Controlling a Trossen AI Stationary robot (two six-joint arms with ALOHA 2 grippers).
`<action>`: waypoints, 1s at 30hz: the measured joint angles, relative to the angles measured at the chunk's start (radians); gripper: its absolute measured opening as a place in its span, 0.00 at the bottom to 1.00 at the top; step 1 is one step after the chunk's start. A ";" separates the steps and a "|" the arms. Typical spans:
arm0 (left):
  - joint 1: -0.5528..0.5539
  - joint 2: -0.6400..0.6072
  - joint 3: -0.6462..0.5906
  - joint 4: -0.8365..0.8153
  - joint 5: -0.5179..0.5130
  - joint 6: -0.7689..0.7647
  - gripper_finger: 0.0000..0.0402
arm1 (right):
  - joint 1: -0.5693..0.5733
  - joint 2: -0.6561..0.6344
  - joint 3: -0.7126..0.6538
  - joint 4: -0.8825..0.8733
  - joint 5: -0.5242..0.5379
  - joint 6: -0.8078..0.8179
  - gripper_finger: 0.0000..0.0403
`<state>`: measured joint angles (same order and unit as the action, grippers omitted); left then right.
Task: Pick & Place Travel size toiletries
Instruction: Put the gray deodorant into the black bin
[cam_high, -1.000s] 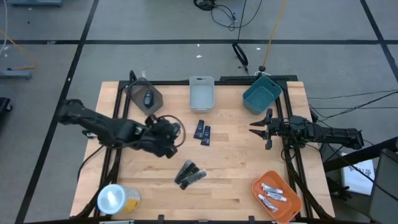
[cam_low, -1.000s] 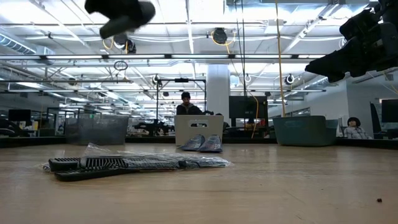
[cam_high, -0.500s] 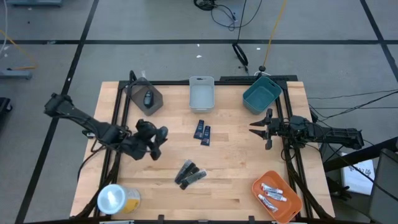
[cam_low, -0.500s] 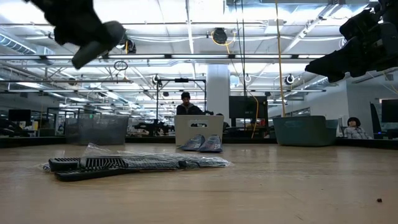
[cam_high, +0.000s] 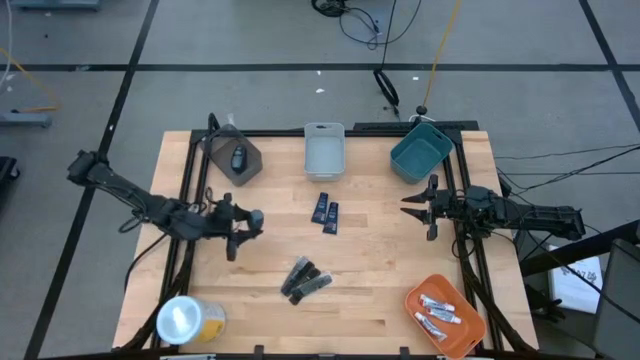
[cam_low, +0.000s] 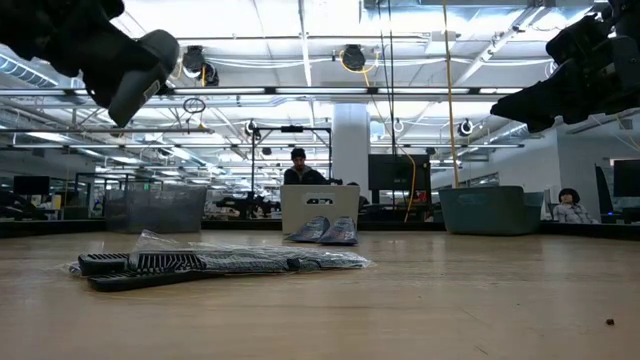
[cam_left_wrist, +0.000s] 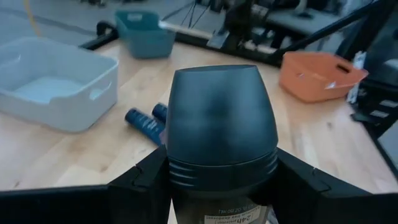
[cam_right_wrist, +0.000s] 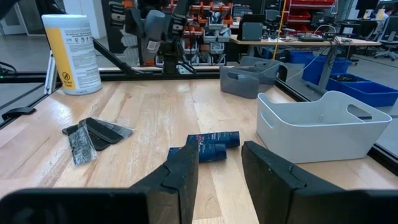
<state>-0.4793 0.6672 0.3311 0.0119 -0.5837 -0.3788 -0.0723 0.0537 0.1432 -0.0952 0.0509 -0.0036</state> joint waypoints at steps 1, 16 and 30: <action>0.000 -0.025 -0.015 0.017 0.000 0.017 0.49 | 0.000 0.000 0.000 0.000 0.000 0.000 0.28; 0.124 -0.239 -0.100 0.044 -0.015 0.125 0.49 | 0.000 0.000 0.000 0.000 0.000 0.000 0.28; 0.446 -0.238 -0.100 0.042 -0.046 0.103 0.49 | 0.000 0.000 0.000 -0.001 0.000 0.000 0.28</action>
<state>-0.0330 0.4290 0.2306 0.0540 -0.6294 -0.2756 -0.0723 0.0536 0.1432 -0.0959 0.0509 -0.0036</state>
